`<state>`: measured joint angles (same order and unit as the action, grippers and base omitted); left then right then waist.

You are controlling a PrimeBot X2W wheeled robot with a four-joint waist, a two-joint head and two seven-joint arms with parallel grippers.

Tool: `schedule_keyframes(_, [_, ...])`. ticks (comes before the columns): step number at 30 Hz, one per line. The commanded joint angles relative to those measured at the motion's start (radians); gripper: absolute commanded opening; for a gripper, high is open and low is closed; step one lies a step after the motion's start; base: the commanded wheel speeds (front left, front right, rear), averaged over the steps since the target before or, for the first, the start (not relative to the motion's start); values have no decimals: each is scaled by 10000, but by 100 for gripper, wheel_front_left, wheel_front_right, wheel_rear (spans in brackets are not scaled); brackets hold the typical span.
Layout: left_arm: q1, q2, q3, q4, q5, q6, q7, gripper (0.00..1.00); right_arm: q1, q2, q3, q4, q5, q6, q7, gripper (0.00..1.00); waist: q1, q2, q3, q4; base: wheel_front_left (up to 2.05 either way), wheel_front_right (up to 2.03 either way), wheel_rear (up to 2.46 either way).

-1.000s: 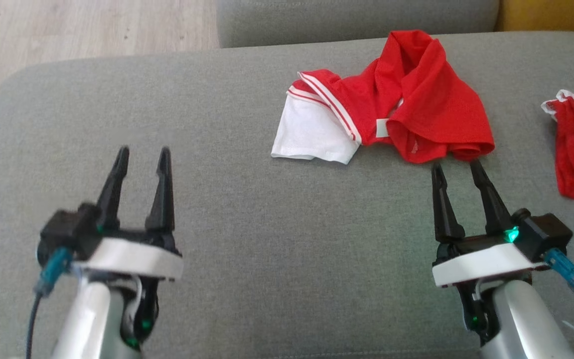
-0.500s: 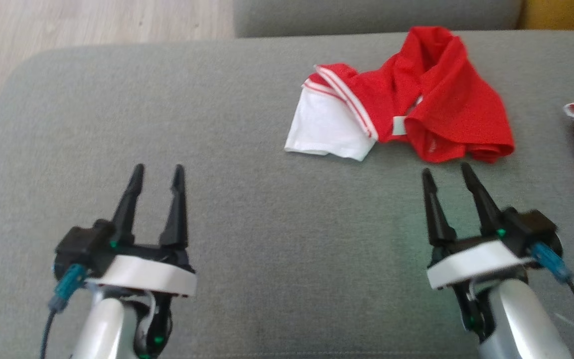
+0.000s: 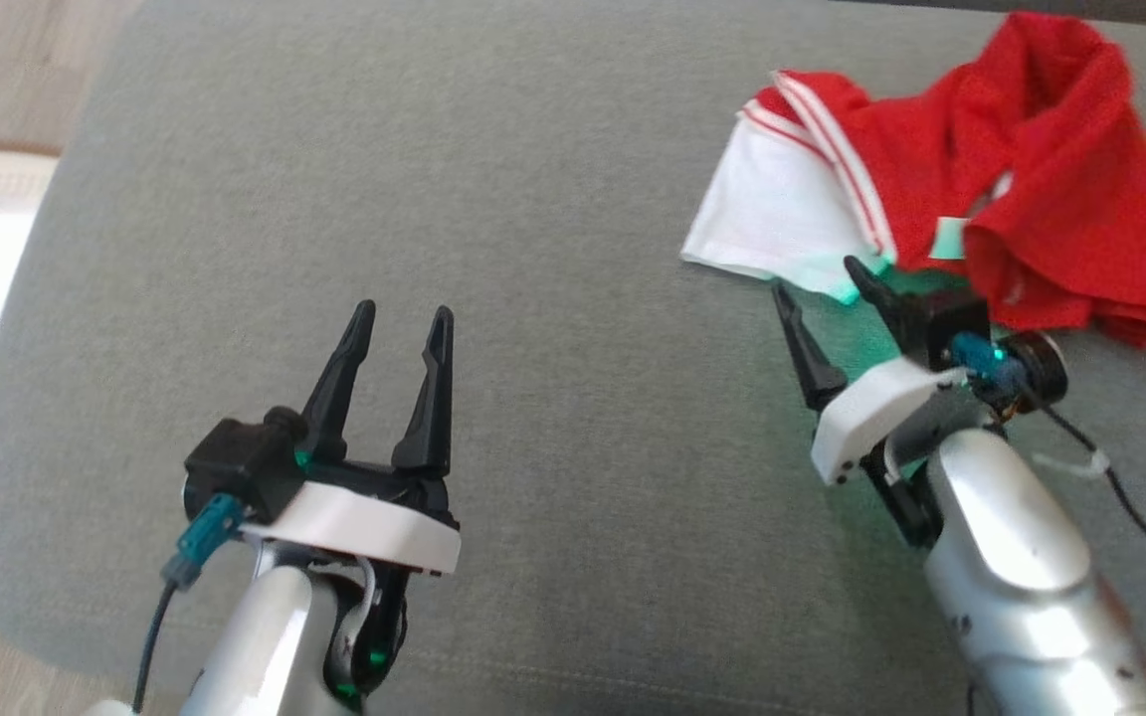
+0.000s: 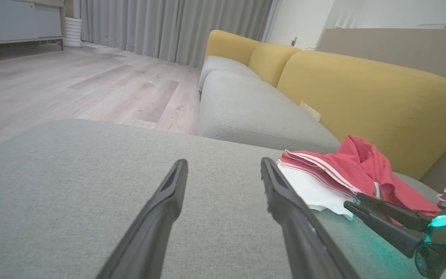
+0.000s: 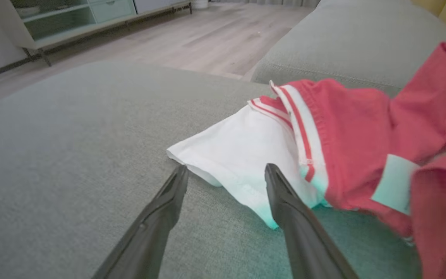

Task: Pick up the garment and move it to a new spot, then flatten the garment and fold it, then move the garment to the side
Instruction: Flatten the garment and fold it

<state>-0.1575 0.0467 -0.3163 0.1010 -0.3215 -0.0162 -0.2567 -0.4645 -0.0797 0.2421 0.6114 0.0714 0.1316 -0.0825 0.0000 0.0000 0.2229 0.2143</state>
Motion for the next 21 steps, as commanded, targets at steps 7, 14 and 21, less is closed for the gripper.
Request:
schedule_keyframes(7, [-623, 36, 109, -412, -260, 257, -51, 100, -1718, -334, 613, 1701, -316, -9, 130, 100, 0, 0, 528, 610, 0, 0, 0])
schedule_keyframes(14, [-656, 36, 93, -449, -313, 339, -51, 100, -2648, -266, 758, 3463, -648, -9, 109, 100, 0, 0, 831, 668, 0, 0, 0])
schedule_keyframes(21, [-698, 36, 173, -344, -311, 369, -51, 100, -3025, 93, 779, 4436, -269, -9, -675, 0, 0, 0, 713, 548, 0, 0, 0])
